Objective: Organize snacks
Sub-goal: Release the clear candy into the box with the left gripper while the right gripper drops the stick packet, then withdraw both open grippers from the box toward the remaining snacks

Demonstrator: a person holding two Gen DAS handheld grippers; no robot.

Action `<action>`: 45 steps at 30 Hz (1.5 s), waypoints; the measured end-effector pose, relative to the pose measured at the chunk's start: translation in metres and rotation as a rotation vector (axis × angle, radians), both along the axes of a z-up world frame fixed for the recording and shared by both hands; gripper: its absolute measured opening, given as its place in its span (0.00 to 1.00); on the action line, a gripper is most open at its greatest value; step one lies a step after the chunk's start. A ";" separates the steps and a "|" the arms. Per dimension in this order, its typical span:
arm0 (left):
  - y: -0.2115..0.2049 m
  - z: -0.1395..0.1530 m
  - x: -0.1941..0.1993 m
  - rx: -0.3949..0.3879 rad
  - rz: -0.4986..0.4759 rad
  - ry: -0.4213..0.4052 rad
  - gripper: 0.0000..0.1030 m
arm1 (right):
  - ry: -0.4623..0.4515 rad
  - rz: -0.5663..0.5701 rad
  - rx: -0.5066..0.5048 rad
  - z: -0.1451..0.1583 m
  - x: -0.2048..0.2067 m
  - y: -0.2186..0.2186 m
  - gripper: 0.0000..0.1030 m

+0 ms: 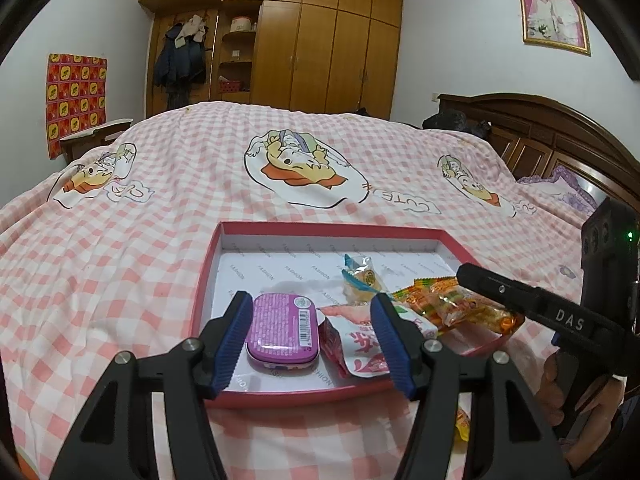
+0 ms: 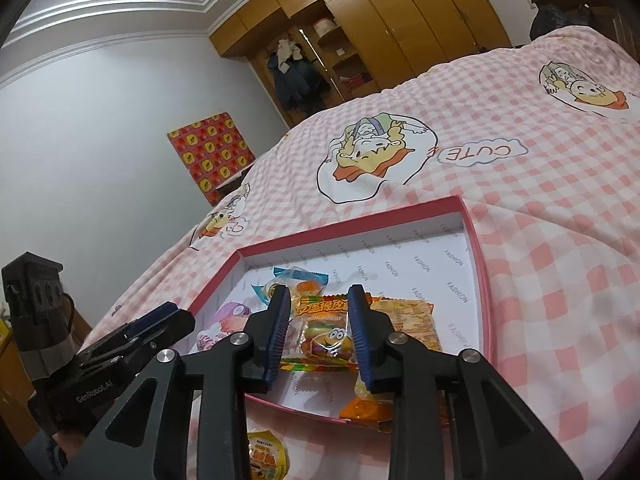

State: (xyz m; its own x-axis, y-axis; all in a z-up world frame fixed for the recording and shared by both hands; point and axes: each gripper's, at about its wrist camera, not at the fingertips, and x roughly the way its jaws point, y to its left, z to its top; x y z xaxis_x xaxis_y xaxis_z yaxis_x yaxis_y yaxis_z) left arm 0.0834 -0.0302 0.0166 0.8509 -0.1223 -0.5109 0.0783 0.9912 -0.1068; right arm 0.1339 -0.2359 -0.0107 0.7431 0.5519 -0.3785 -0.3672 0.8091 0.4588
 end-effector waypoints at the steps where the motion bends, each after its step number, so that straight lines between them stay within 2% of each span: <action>1: 0.000 0.000 0.000 -0.001 0.000 0.000 0.63 | 0.000 0.000 -0.001 0.000 0.000 0.000 0.31; 10: 0.001 0.001 -0.001 -0.001 -0.002 -0.006 0.63 | -0.005 -0.003 0.004 0.001 0.000 -0.001 0.42; 13: 0.001 0.000 -0.001 0.004 0.001 0.002 0.64 | -0.017 -0.005 0.005 0.003 -0.001 -0.002 0.50; 15: 0.000 0.001 -0.001 0.008 0.003 0.007 0.66 | -0.027 -0.010 0.004 0.004 -0.003 -0.003 0.61; 18: 0.000 0.001 -0.001 0.011 0.000 0.010 0.68 | -0.039 -0.010 0.010 0.005 -0.005 -0.004 0.68; 26: -0.001 0.001 -0.003 0.010 -0.002 0.036 0.72 | -0.049 -0.011 0.003 0.006 -0.006 -0.004 0.70; 45: 0.003 0.012 -0.035 -0.012 0.004 0.059 0.72 | -0.091 -0.034 0.036 0.015 -0.024 -0.018 0.72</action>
State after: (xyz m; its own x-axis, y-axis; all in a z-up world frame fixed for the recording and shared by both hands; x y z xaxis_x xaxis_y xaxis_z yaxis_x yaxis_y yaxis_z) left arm 0.0487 -0.0271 0.0287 0.8198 -0.1254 -0.5587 0.0679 0.9901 -0.1226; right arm 0.1099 -0.2535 0.0045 0.7920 0.5377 -0.2893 -0.3812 0.8056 0.4535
